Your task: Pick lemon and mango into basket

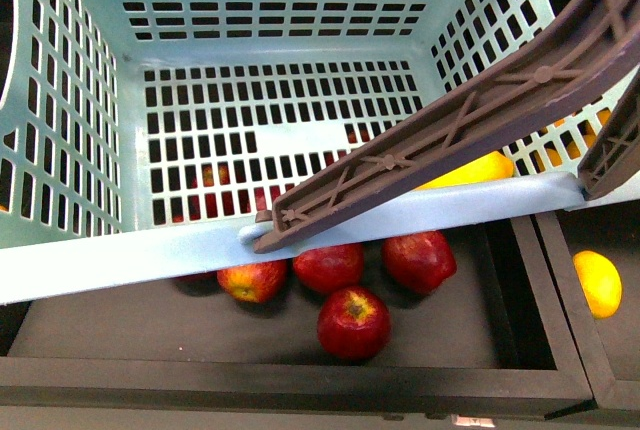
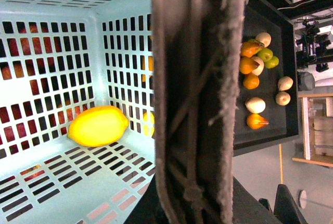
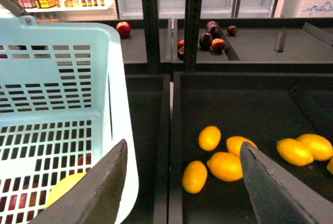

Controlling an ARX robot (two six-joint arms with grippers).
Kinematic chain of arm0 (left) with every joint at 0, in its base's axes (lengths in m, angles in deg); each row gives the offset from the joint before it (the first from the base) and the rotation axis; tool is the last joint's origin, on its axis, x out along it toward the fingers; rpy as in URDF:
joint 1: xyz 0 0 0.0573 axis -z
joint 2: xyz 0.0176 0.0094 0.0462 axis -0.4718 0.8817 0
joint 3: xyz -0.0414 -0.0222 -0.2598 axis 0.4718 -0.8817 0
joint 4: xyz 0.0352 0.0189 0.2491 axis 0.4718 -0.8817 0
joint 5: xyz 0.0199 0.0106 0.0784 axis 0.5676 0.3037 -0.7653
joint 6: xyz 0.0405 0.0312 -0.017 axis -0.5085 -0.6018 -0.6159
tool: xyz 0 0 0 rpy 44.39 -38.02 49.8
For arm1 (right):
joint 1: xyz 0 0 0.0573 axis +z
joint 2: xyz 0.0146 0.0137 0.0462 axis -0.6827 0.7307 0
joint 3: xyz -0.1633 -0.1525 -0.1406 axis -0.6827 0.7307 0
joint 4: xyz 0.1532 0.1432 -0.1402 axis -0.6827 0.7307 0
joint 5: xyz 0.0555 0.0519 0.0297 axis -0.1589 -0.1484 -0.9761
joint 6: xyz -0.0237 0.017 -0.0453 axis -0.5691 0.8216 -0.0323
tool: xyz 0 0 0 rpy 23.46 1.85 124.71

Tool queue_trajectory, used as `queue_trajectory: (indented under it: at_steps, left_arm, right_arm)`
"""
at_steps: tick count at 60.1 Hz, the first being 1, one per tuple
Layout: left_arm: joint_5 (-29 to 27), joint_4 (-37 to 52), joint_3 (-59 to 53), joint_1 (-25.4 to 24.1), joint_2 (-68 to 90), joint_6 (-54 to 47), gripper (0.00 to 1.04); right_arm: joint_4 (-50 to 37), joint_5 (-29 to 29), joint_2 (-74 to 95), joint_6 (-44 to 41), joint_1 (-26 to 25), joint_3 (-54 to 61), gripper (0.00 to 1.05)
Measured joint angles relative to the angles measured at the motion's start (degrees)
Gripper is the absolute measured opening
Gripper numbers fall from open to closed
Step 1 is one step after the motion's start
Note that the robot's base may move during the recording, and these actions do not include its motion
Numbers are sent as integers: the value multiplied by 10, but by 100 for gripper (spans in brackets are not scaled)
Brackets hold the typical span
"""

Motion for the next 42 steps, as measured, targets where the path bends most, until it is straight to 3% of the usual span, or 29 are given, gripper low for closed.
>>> queue_trajectory:
  at_steps: [11,42]
  left_arm:
    - [0,0,0,5,0,-1,6]
    - [-5,0,3,2,0,-3,6]
  right_arm:
    - [0,2,0,0,-1,0,97]
    - [1,-1,-1,0,-1,2,96]
